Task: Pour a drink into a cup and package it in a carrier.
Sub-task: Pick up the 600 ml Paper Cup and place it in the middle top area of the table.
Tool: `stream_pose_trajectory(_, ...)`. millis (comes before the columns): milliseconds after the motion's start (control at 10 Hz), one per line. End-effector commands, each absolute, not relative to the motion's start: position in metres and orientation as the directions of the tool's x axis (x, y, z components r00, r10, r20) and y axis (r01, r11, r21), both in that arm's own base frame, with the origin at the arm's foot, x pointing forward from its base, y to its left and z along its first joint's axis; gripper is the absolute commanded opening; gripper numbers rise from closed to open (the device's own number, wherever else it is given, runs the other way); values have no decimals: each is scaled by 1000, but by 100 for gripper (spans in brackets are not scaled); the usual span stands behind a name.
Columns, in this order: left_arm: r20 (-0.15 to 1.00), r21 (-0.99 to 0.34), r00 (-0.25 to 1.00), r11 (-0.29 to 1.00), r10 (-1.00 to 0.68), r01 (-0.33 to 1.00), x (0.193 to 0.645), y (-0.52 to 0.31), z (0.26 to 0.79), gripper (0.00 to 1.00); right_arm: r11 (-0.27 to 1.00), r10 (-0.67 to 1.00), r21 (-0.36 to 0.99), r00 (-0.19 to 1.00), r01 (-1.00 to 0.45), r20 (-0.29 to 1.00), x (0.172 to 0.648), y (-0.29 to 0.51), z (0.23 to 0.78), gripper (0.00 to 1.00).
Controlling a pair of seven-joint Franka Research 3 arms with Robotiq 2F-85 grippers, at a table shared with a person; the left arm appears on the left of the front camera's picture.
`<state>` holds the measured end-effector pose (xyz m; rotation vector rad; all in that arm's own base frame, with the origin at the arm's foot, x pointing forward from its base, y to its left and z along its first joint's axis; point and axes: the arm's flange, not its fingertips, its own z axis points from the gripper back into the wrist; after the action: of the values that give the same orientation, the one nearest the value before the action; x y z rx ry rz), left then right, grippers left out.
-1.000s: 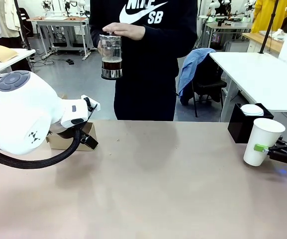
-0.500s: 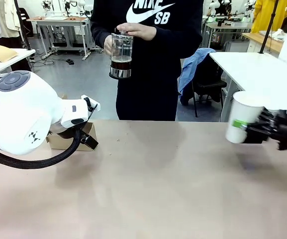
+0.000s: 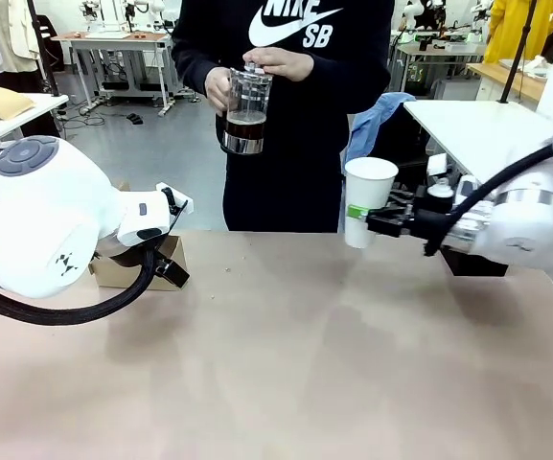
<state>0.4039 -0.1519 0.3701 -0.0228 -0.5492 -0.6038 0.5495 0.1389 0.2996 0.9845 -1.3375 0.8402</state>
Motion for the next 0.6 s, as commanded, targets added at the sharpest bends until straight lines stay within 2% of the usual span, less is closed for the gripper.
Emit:
stream_pose_trajectory(0, 498, 135, 684, 827, -533, 545, 404, -152, 370, 100, 414, -50, 97, 83, -905, 995, 584, 156, 278, 80)
stream_pose_trajectory(200, 498, 135, 684, 827, -533, 545, 404, -152, 370, 100, 415, -85, 135, 109, -900, 990, 599, 166, 256, 80)
stream_pose_trajectory(500, 498, 135, 684, 827, -533, 545, 404, -152, 370, 100, 393, -124, 123, 80, -911, 989, 593, 162, 258, 80)
